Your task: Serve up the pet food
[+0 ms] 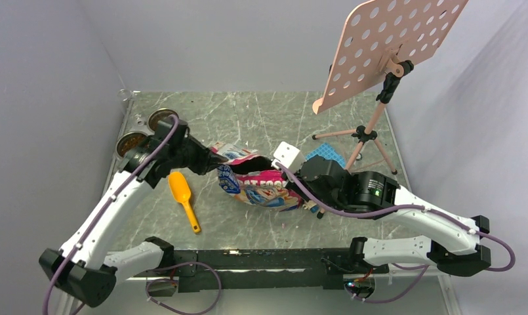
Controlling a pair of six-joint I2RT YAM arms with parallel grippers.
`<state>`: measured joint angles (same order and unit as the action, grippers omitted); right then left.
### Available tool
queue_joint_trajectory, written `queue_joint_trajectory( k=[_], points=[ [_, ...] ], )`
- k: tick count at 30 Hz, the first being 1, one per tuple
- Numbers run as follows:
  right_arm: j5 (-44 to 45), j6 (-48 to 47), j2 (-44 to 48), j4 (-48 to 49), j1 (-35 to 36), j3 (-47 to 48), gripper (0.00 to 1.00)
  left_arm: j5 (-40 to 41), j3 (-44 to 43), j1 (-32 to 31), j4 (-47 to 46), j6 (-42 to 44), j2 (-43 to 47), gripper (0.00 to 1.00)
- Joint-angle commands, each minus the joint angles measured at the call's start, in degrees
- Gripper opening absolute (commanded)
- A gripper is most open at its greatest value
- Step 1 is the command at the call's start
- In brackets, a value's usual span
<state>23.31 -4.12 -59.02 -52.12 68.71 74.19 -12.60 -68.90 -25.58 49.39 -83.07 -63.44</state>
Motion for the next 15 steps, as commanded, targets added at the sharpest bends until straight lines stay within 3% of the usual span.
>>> queue_joint_trajectory(
  k=[1,5,8,13,14,15],
  points=[
    [2.45,-3.34,-1.96,5.77,0.01,2.42,0.0,-0.26,-0.35,8.95,-5.52,-15.05,3.87,0.0],
    [2.4,-4.57,-2.24,6.8,-0.02,2.67,0.0,-7.77,-11.08,22.08,6.3,-5.26,-3.36,0.0],
    [0.86,-4.95,-0.32,5.02,0.02,2.24,0.0,-10.26,-19.95,27.63,13.95,1.78,-9.89,0.0],
    [-4.93,-5.25,-1.21,0.51,0.02,4.91,0.0,-11.51,-23.41,27.77,16.34,3.82,-12.51,0.0],
    [-5.94,-5.06,-2.56,0.6,0.02,6.3,0.02,-11.78,-22.06,27.53,15.22,3.04,-11.79,0.0],
    [-6.71,-4.82,-4.12,1.24,0.0,7.83,0.16,-11.95,-20.36,27.25,13.51,2.17,-10.59,0.0]
  ],
)
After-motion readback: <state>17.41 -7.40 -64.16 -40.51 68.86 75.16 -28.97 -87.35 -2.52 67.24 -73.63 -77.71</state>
